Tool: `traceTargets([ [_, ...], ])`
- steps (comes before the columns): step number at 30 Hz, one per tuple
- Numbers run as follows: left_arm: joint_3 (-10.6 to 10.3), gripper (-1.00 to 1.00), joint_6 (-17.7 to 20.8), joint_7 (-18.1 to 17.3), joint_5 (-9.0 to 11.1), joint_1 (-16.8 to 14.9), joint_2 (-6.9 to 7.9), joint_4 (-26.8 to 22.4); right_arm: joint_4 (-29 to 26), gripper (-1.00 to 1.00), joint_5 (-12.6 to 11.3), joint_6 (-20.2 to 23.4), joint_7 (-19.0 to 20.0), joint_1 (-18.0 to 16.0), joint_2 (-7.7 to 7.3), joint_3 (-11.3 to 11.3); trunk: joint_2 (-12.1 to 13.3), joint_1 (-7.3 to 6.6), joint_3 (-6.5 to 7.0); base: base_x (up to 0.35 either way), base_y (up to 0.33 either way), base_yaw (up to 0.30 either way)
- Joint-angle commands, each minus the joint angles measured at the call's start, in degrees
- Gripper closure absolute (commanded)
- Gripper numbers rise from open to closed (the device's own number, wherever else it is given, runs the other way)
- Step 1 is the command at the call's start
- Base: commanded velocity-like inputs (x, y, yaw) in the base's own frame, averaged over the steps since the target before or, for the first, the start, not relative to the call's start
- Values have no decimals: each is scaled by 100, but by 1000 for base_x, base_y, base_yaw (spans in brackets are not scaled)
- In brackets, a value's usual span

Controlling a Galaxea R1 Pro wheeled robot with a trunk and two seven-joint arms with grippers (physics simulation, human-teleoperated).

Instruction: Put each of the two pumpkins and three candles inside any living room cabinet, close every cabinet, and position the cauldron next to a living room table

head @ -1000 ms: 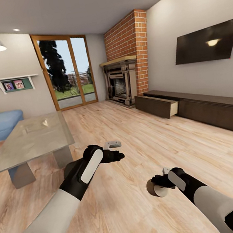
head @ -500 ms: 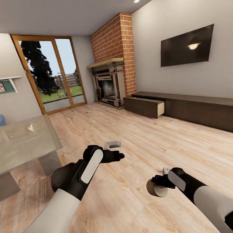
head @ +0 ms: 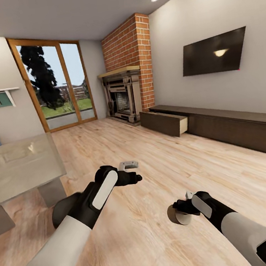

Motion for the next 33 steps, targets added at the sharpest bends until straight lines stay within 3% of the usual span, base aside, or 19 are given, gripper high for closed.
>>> traceTargets([
  [1,-6,-100,7,60,59,-5,1,-7,-15,100,-63,11,-48,-3,-7,43,-3,2,-6,324,0,-1],
  [33,-6,-100,5,69,41,-5,-1,-9,-15,100,-61,2,-54,-3,-12,37,-3,2,-6,329,-22,0],
])
